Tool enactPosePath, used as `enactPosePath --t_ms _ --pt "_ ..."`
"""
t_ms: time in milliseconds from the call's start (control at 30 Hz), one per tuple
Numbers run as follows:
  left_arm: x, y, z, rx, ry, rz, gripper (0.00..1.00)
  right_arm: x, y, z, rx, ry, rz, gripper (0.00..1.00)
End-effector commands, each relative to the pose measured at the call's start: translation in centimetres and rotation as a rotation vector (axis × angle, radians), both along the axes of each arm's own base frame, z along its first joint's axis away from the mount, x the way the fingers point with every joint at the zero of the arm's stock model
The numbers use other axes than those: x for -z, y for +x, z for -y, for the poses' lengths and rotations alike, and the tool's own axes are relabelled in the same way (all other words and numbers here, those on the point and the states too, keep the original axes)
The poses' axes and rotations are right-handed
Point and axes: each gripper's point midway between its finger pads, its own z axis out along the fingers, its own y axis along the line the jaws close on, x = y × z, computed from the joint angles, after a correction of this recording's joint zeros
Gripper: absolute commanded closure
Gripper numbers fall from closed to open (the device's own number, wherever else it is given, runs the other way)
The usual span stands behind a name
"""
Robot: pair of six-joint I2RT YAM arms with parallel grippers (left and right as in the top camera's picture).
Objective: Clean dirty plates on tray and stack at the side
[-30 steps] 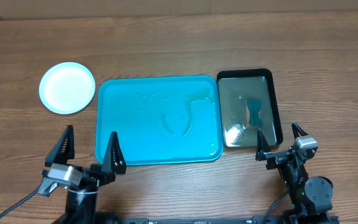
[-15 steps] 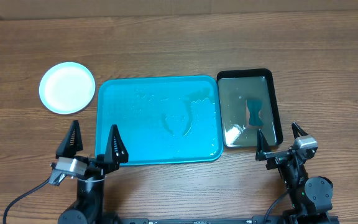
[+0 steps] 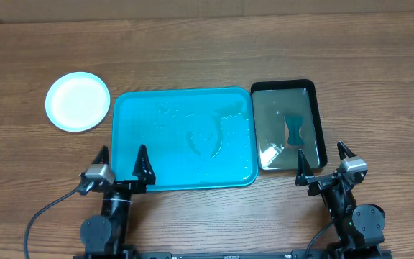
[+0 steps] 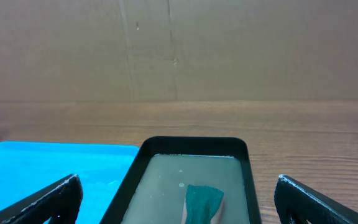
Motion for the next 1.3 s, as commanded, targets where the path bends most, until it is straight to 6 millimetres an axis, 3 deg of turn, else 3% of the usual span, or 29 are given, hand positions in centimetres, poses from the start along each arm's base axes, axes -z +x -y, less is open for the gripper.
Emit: enactPosePath --t_ms 0,133,267,1267 --pt "1.6 -0.1 0.6 0.035 0.179 -0.046 0.00 0.2 0.0 0.0 -0.001 0.007 0.002 0.00" --pt "1.6 -0.1 0.4 0.031 0.301 -0.036 0.00 0.2 0.0 0.0 -0.001 0.007 0.002 0.00" --pt "1.7 -0.1 -0.6 -0.025 0.305 -0.051 0.00 0.2 0.0 0.0 -0.001 0.007 0.002 0.00" --pt "1.8 -0.1 -0.5 -0.020 0.304 -0.051 0.00 0.2 0.0 0.0 -0.001 0.007 0.002 0.00"
